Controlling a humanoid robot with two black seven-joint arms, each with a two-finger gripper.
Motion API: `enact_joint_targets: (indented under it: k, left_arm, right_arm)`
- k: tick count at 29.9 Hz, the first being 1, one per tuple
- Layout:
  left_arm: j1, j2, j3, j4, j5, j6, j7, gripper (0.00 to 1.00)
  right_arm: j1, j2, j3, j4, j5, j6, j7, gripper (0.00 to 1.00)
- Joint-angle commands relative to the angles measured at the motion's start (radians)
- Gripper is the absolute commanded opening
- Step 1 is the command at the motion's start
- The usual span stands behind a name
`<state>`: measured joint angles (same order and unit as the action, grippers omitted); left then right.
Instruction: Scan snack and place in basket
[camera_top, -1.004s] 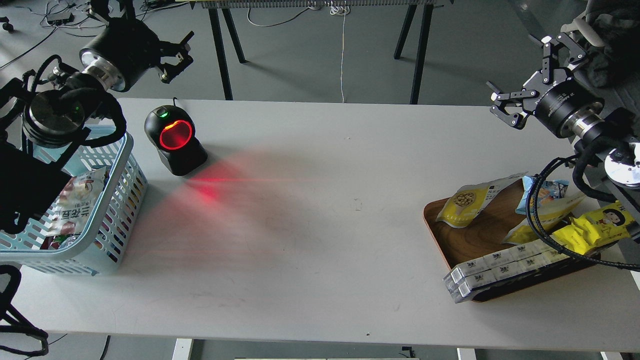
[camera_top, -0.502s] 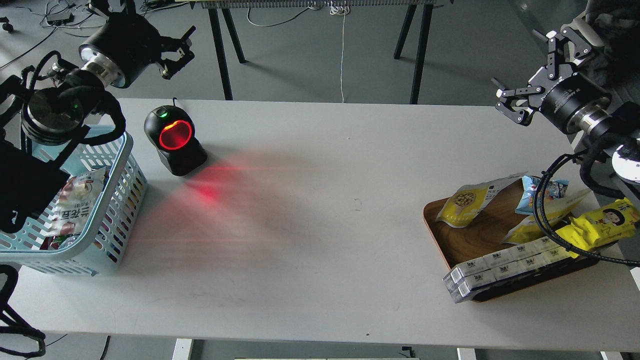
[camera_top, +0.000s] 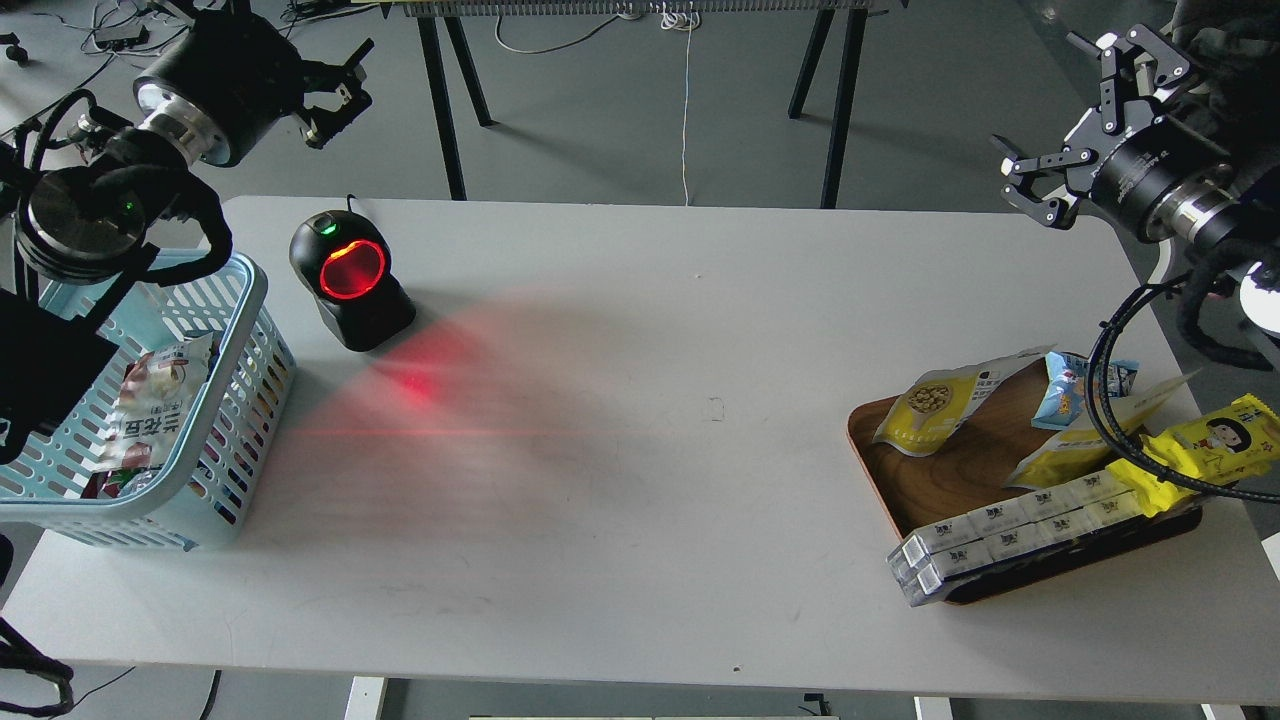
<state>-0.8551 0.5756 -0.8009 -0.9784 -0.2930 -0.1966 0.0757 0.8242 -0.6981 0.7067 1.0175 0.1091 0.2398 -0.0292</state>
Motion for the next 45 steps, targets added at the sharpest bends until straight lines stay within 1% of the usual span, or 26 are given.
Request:
enact_joint_targets:
  k: [1, 5, 11, 14, 15, 19, 20, 21, 25, 27, 30, 33, 35, 38, 39, 42, 45]
  left_arm:
    - [-0.001, -0.002, -0.001, 0.000, 0.000, -0.003, -0.001, 1.00]
    - [-0.001, -0.003, -0.014, 0.000, 0.000, -0.004, -0.001, 1.00]
    - [-0.002, -0.003, -0.015, 0.000, 0.000, -0.006, -0.002, 1.00]
    - [-0.007, -0.005, -0.017, 0.000, 0.000, -0.006, -0.002, 1.00]
    - [-0.009, -0.007, -0.017, 0.000, 0.000, -0.004, -0.002, 1.00]
    - [-0.009, -0.010, -0.017, -0.008, 0.000, -0.004, -0.002, 1.00]
    - [-0.009, -0.008, -0.015, -0.016, 0.000, -0.001, -0.002, 1.00]
    - [-0.009, -0.008, -0.015, -0.022, 0.000, -0.001, -0.002, 1.00]
    - [-0.007, -0.007, -0.015, -0.025, 0.000, -0.001, -0.001, 1.00]
    - [-0.007, -0.008, -0.014, -0.025, 0.000, 0.000, -0.002, 1.00]
    - [-0.002, -0.011, -0.014, -0.025, 0.000, -0.001, -0.002, 1.00]
    - [0.001, -0.011, -0.014, -0.025, 0.000, -0.001, -0.002, 1.00]
    - [0.002, -0.011, -0.014, -0.025, 0.000, 0.000, -0.002, 1.00]
    - [0.002, -0.011, -0.014, -0.025, 0.000, 0.002, -0.002, 1.00]
    - [0.002, -0.011, -0.014, -0.025, 0.000, 0.002, -0.002, 1.00]
    - [0.001, -0.011, -0.012, -0.025, 0.000, 0.003, -0.002, 1.00]
    - [0.001, -0.010, -0.014, -0.025, 0.000, 0.003, -0.002, 1.00]
  right_arm:
    - [0.102, -0.044, -0.125, 0.006, 0.009, 0.001, -0.003, 1.00]
    - [0.226, -0.098, -0.271, 0.016, 0.018, -0.004, -0.003, 1.00]
    - [0.436, -0.205, -0.473, 0.091, 0.038, -0.030, -0.003, 1.00]
    - [0.585, -0.242, -0.632, 0.143, 0.038, -0.036, -0.006, 1.00]
    - [0.630, -0.253, -0.686, 0.169, 0.040, -0.045, -0.006, 1.00]
    - [0.814, -0.308, -0.889, 0.323, 0.084, -0.152, -0.014, 1.00]
    - [0.857, -0.331, -0.936, 0.358, 0.112, -0.164, -0.029, 1.00]
    - [0.896, -0.354, -0.976, 0.393, 0.135, -0.172, -0.055, 1.00]
    - [1.029, -0.426, -1.110, 0.505, 0.207, -0.207, -0.181, 0.99]
    - [1.058, -0.436, -1.171, 0.559, 0.231, -0.266, -0.222, 0.99]
    - [1.061, -0.426, -1.242, 0.631, 0.244, -0.391, -0.273, 0.99]
    - [1.061, -0.393, -1.289, 0.684, 0.245, -0.464, -0.284, 0.99]
    - [1.061, -0.374, -1.311, 0.687, 0.247, -0.487, -0.287, 0.99]
    - [1.055, -0.341, -1.336, 0.690, 0.253, -0.516, -0.302, 0.99]
    - [1.050, -0.330, -1.339, 0.693, 0.253, -0.520, -0.305, 0.97]
    - [1.033, -0.298, -1.342, 0.713, 0.254, -0.527, -0.305, 0.95]
    - [1.017, -0.262, -1.340, 0.713, 0.285, -0.563, -0.305, 0.94]
